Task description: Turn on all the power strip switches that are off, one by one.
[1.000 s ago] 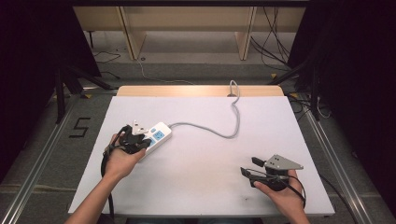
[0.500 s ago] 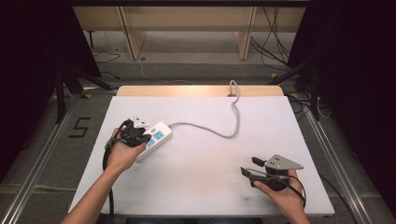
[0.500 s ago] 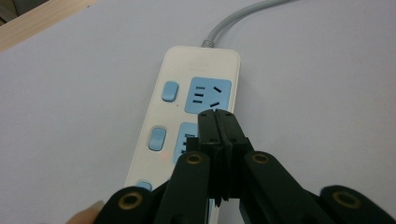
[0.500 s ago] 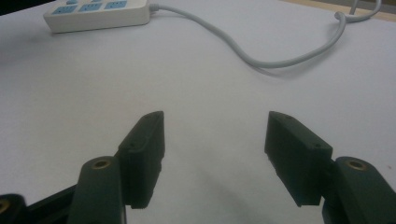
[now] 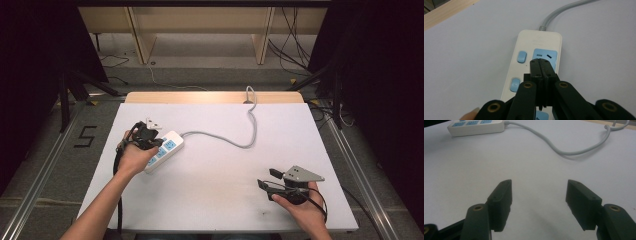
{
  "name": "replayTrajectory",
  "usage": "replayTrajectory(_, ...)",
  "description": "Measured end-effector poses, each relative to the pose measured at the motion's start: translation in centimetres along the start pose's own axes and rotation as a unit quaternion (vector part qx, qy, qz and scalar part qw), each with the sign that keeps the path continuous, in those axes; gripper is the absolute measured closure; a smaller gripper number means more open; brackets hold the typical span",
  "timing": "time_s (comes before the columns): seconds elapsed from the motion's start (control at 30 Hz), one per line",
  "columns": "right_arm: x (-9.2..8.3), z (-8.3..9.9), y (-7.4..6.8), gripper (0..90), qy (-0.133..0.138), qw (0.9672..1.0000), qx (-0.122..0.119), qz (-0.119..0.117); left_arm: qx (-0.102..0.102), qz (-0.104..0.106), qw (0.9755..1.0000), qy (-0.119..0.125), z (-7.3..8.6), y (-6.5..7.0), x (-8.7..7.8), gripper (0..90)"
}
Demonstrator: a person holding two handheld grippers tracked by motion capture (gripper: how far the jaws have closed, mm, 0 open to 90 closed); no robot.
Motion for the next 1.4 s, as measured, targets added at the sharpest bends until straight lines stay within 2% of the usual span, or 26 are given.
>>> replayTrajectory(0.2, 0.1, 0.0, 0.0, 39.0, -0.001, 1.0, 0.0, -0.001, 0.002, -0.003, 1.0, 0.001, -0.8, -0.2, 0.8, 89.7)
replayTrajectory(0.67, 0.0, 0.1, 0.1, 39.0, -0.002, 1.0, -0.001, -0.001, 0.0, -0.01, 0.9999, -0.014, -1.8, -0.8, 3.0, 89.7)
replayTrajectory(1.17, 0.1, 0.1, 0.0, 39.0, -0.004, 1.0, 0.0, -0.002, 0.005, -0.019, 0.9993, -0.031, -1.7, -1.3, 4.6, 89.7)
replayTrajectory(1.4, 0.1, 0.1, 0.0, 39.0, -0.005, 1.0, 0.0, -0.002, -0.003, -0.021, 0.9993, -0.032, -1.8, -1.4, 5.1, 89.7)
Point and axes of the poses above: each handheld gripper's, and its own axes: x roughly forward along the jaws, z roughly out of its underside, y roughly to its right, the point moved 4 cm from there along x, roughly forward along the jaws, and after that the axes turned 15 degrees about -x, right-handed, at the moved point
